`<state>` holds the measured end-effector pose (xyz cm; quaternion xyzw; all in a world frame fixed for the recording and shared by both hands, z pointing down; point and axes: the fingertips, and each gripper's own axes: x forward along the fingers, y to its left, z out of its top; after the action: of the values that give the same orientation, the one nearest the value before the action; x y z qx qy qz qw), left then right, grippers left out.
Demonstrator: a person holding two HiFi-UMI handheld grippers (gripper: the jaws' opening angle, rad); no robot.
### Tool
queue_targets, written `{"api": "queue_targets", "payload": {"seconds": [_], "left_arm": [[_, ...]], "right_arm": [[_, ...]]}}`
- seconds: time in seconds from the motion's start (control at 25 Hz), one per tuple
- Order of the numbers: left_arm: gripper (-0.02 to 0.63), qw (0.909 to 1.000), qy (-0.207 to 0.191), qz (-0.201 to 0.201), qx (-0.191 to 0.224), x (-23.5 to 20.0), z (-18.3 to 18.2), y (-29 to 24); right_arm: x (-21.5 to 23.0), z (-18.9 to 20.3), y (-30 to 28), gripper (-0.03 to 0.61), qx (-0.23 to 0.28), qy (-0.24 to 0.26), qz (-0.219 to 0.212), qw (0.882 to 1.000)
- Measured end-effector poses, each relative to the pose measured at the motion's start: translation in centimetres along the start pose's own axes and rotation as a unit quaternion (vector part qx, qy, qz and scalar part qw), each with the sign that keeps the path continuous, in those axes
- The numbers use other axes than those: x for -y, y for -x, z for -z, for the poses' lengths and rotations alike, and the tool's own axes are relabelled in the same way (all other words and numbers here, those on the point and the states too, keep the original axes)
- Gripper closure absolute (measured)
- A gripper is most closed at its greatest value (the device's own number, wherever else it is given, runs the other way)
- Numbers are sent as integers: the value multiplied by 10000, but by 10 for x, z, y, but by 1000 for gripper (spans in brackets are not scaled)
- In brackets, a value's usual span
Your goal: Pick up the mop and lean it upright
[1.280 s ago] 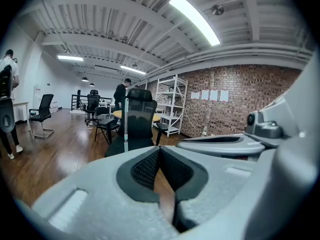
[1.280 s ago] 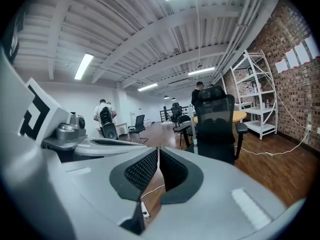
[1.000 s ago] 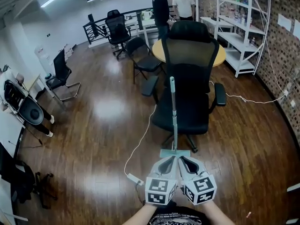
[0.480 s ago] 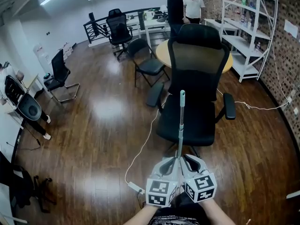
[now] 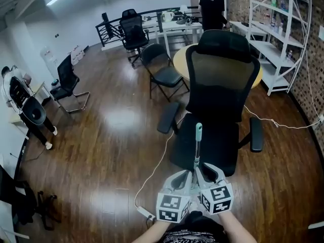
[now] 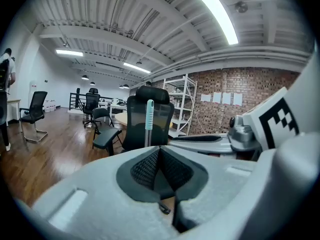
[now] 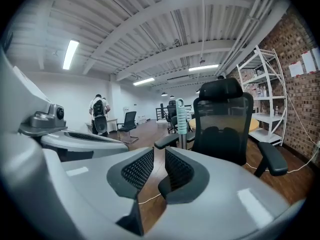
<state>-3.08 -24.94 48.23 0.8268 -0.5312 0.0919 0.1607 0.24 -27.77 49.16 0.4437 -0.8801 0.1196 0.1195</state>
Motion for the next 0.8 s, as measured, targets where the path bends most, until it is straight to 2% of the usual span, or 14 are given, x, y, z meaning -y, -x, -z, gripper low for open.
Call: {"api": "queue_targets", "payload": {"seconds": [0.4, 0.6, 0.8], "left_arm": [[611, 9993, 122, -334, -112, -32, -22, -78], [611, 9986, 112, -487, -162, -42, -23, -92], [611, 9976, 148, -641, -210, -56, -25, -98]], "right_arm": [[53, 0, -75, 452, -364, -70, -347, 9987], [60, 14, -105, 411, -616, 111, -548, 9965], [60, 22, -127, 403, -770, 145, -683, 9946]]}}
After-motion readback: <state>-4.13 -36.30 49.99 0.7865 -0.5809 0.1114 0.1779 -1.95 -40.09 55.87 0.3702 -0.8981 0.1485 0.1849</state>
